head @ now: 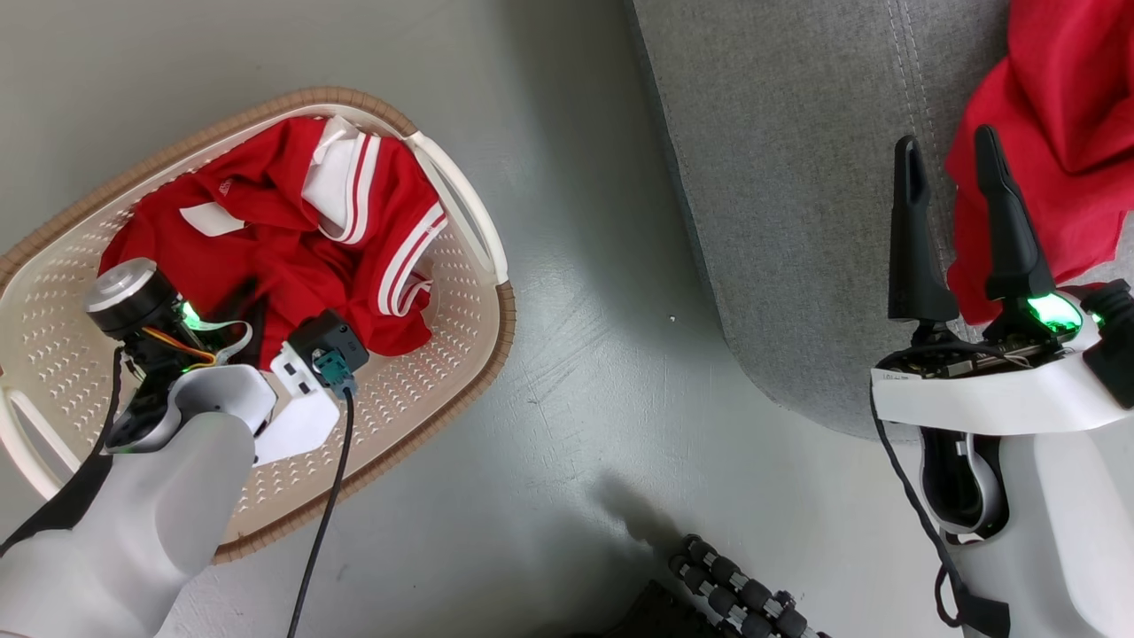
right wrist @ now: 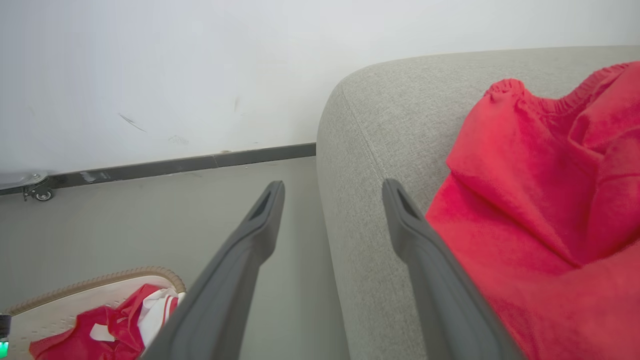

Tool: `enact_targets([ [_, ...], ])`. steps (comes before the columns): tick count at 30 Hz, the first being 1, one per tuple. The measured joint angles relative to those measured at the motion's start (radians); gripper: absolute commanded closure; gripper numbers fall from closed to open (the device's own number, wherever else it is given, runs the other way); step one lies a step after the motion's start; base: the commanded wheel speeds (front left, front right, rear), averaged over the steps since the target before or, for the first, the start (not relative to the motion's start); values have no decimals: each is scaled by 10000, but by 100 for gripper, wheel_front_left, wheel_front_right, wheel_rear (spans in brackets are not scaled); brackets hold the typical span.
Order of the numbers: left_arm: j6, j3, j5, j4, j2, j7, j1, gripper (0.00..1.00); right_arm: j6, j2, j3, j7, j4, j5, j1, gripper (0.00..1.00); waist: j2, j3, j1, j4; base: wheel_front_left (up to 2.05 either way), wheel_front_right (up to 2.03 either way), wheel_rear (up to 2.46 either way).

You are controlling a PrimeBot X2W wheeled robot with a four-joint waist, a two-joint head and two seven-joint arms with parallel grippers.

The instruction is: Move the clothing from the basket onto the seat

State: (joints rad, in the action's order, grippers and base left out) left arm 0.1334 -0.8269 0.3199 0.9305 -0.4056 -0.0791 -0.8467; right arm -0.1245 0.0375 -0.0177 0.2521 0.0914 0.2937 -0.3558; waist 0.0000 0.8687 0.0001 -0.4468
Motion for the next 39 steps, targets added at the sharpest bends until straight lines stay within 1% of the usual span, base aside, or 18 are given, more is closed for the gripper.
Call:
enact_targets([
  [5, 6, -2, -6, 50, 38, 25, -1, 100, 0, 0, 15, 0, 2, -2, -5, 0, 0, -1, 0, 9, 0, 0, 0],
  [11, 109, -73, 12, -105, 301, 194, -116, 100, 0, 0, 31, 2, 8, 96, -200, 0, 0, -66, 0, 79, 0, 0, 0],
  [19, 209, -84, -6, -148, 272, 454, -200, 100, 0, 0, 42, 2, 65, 161, -365, 0, 0, -267, 0, 249, 0, 0, 0],
  [25, 309, 59, -274, -297, 366, 673, -200, 100, 0, 2, 115, 2, 140, 144, -381, 0, 0, -494, 0, 401, 0, 0, 0],
  [27, 407, 82, -313, -418, 454, 828, -198, 100, 0, 2, 134, 2, 155, 140, -381, 0, -1, -585, 0, 459, 0, 0, 0],
  [32, 487, 174, -493, -721, 500, 1273, -182, 100, 0, 4, 161, 2, 238, 2, -383, 0, 0, -828, 0, 627, 0, 0, 0],
  [37, 529, 307, -765, -1053, 694, 1707, -128, 100, 0, 6, 142, 2, 364, -163, -390, 0, 0, -1093, 0, 820, 0, 0, 0],
  [39, 654, 370, -894, -1202, 719, 1818, -32, 100, 0, 6, 148, 2, 393, -265, -394, 0, 0, -1207, 0, 903, 0, 0, 0],
])
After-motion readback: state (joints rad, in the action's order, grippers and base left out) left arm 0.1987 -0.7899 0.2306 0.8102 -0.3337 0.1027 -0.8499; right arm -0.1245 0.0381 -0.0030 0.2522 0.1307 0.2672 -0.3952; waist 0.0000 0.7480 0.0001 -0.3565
